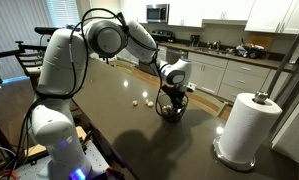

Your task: Remove a packet from the basket and put it on the table

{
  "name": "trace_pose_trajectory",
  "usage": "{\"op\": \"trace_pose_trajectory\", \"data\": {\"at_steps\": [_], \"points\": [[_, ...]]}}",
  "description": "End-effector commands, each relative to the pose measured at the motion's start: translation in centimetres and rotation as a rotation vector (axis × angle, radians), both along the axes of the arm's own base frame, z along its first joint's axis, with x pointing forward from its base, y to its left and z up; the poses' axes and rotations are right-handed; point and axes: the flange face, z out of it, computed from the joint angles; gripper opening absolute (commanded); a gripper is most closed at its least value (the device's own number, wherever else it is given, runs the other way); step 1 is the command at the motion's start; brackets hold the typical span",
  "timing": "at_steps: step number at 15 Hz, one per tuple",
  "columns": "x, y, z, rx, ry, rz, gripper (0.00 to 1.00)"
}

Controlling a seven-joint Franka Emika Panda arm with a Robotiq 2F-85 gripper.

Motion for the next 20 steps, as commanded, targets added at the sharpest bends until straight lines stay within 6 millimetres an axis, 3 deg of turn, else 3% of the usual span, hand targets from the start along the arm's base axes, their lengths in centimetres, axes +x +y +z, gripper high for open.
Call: {"op": "trace_pose_trajectory", "data": {"at_steps": [1,11,16,20], "points": [[-1.5,0.3,1.9,-0.023,-0.004,0.003,0.09],[-5.3,3.6,7.8,-0.110,0.057,0.022,0.09],[-6.2,5.8,11.1,-0.161,0.047,0.052,0.09],[-6.3,7.7,12.3,-0.154,0.029,0.103,0.09]]}}
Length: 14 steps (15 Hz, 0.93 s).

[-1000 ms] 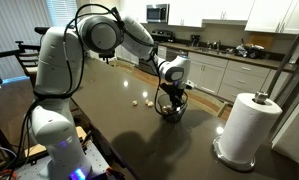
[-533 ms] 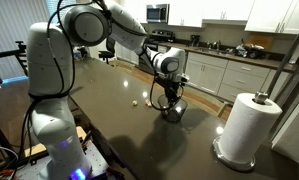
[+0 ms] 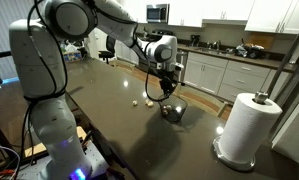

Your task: Remove a packet from the basket and put it on the table

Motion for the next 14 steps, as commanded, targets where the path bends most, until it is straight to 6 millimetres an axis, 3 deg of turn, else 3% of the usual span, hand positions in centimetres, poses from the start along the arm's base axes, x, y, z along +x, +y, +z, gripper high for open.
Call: {"op": "trace_pose_trajectory", "data": {"at_steps": [1,9,14], "points": [[-0.8,1.9,0.8,-0.010,0.002,0.042,0.09],[-0.2,7.8,0.1,-0.011,0.022,0.173,0.09],[-0.2,10.5,-0.7,0.003,0.037,0.241,0.09]]}}
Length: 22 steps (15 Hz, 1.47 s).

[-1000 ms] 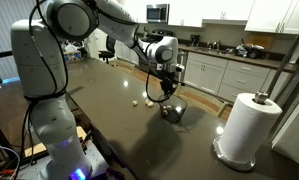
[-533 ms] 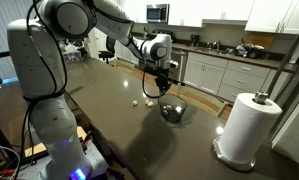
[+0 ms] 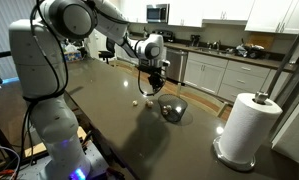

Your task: Remove a packet from the basket and put it on the table

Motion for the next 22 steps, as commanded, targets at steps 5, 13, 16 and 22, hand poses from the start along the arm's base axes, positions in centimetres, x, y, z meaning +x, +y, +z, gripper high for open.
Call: {"op": "trace_pose_trajectory", "data": {"at_steps": [5,13,16,22], "points": [[-0.4,3.4,-0.8,0.020,0.023,0.153,0.09],[-0.4,6.1,-2.2,0.056,0.037,0.266,0.09],[-0.1,6.9,-3.3,0.072,0.042,0.309,0.09],[0.9,7.2,-5.7,0.064,0.027,0.356,0.09]]}}
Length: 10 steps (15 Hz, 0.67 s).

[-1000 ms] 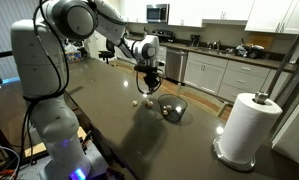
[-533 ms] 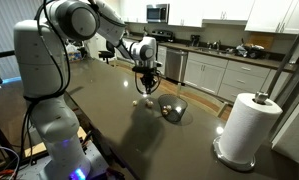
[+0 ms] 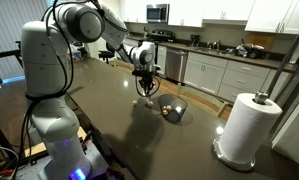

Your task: Remove a packet from the basket and put it on the table

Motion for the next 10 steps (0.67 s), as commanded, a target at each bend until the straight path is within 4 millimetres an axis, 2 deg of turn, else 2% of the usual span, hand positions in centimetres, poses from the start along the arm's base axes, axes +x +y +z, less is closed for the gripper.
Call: {"op": "trace_pose_trajectory", "data": {"at_steps": [1,9,10], "points": [[0.8,-0.1,-1.3,0.016,-0.020,0.037,0.09],[1.8,-0.2,-2.9,0.035,-0.026,0.044,0.09],[1.8,-0.2,-3.0,0.035,-0.024,0.043,0.44]]}}
